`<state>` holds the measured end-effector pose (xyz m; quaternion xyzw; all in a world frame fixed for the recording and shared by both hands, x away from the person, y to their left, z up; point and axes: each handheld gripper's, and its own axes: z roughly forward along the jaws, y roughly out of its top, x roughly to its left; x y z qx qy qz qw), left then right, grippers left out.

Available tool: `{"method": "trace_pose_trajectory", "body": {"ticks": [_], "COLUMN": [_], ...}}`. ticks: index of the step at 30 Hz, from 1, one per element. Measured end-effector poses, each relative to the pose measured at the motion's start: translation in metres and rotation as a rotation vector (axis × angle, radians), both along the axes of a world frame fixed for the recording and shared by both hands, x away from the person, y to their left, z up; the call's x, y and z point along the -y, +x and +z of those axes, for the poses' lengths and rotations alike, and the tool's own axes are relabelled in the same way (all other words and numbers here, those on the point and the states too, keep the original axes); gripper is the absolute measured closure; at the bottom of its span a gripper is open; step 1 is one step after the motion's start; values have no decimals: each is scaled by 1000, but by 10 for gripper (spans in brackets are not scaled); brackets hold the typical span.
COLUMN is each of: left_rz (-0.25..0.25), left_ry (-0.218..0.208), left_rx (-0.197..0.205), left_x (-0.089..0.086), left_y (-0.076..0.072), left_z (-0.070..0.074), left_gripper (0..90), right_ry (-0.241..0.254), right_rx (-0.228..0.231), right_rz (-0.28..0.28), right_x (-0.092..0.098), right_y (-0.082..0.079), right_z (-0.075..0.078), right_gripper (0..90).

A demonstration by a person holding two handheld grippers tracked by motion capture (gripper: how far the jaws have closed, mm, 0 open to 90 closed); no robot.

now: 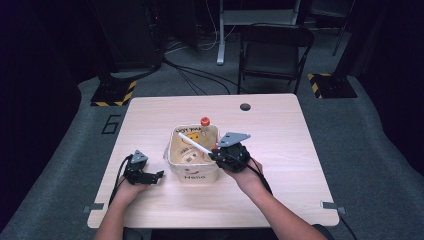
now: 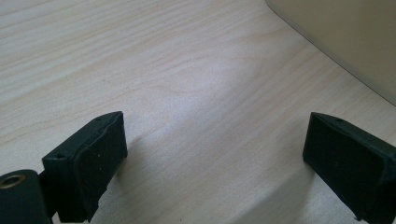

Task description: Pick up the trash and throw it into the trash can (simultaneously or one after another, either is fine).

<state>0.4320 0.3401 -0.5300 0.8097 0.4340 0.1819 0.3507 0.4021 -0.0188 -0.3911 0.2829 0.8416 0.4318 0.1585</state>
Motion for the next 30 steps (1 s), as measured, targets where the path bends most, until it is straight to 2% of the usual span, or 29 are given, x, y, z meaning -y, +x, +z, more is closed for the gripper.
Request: {"method": "trace_pose_trajectory", "body": {"ticks": [8,13,22,26,30], "left_rz": [0,1,1,0,2], "left_ry": [-1,-1,0,0,0], "left_rx": [0,-1,0,-1,0], "left_x": [0,0,0,0,0], "left_y": [0,0,0,0,0], "left_z": [0,0,0,0,0], "left_gripper": [61,61,61,61,61], "right_ry": [-8,-27,-50,-58,-47], "right_rx": [-10,-4,-33,-46,-40], "right_rz": [-14,-4,20,26,24], "right_x": [-8,-12,-20,-24,-24], "right_y": [8,13,21,23,22], "right_z": [-3,-2,-5,-7,-6], "right_gripper": [788,788,781,737,710]}}
